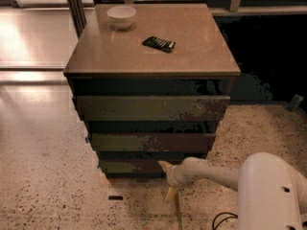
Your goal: Open bottom drawer
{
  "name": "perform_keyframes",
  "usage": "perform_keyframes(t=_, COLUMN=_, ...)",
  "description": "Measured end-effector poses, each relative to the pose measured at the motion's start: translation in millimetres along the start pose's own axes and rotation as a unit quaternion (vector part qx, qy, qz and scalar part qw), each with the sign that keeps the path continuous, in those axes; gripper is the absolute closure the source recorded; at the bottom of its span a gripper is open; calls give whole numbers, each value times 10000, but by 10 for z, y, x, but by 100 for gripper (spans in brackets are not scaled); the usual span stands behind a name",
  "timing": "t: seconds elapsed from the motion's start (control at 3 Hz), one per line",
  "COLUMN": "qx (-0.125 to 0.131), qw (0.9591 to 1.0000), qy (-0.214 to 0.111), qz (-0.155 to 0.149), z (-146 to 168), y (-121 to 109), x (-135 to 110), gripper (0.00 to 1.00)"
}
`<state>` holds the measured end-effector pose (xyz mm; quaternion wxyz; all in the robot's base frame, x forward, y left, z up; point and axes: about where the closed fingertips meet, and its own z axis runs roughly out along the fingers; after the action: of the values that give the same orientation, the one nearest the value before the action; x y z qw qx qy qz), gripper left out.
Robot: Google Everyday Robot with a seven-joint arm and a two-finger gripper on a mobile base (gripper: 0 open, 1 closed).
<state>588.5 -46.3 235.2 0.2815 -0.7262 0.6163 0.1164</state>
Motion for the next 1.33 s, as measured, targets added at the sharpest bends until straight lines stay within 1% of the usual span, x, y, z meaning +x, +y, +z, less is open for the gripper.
perform_keyframes(t=0.33, qx=0, qw=10000, qy=0, qz=0, z=0, y=0, x=0, gripper=0)
perform_keyframes(t=0.67, qx=-111, qw=9997, qy=74, qz=-187, z=344, y=-236, x=119, gripper=0)
perform_keyframes(t=1.0, qx=-153, qw=9996, qy=157, qz=-163, z=403, y=-520, x=238, gripper=0)
perform_keyframes(t=1.33, qx=-161, qw=9996, qy=154, qz=-164, z=407, y=-511, x=234, gripper=0)
